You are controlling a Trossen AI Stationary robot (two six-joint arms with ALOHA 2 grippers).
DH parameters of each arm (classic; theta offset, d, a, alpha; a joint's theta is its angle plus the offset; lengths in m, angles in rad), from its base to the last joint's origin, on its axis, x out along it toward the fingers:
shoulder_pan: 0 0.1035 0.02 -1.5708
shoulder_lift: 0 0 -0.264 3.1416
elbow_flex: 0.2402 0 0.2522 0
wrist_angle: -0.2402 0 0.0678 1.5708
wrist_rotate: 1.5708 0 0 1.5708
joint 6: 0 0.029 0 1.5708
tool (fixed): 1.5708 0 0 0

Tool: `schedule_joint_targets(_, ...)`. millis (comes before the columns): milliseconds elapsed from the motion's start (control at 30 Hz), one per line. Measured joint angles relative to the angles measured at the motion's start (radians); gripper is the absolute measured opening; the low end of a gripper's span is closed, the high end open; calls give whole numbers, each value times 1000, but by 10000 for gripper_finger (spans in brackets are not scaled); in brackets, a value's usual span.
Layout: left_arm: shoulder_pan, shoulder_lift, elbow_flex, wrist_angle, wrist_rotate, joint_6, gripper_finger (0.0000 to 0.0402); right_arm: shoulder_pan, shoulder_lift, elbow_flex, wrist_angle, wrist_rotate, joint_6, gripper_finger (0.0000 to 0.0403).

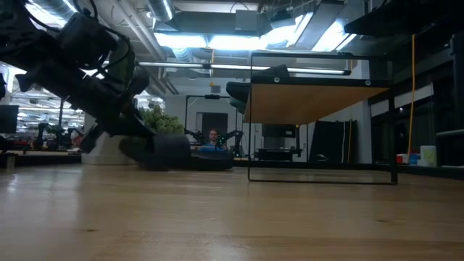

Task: Pick and place slides into the shelf
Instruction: Put the black slide on the shelf

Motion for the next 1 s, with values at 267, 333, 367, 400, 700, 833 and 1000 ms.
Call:
schedule_joint_targets(267, -30, 0, 0, 25, 32, 53, 2, 0, 0, 0, 0, 0, 2, 28)
schedule_joint_targets(333, -46, 0, 0, 38, 36, 55, 1, 0, 0, 0, 0, 0, 2, 28)
schedule_joint_targets(367, -54, 0, 0, 55, 38, 61, 1, 0, 0, 0, 0, 0, 2, 28)
schedule_joint_targets(400, -63, 0, 0, 76, 38, 77, 1, 0, 0, 0, 0, 0, 2, 28)
schedule_joint_targets(700, -126, -33, 0, 204, 6, 185, 0, 0, 0, 0, 0, 0, 3, 28)
schedule_joint_targets(833, -147, -85, 0, 207, -16, 241, 0, 0, 0, 0, 0, 0, 28, 28)
schedule_joint_targets(1000, -175, -186, 0, 206, -63, 335, 0, 0, 0, 0, 0, 0, 28, 28)
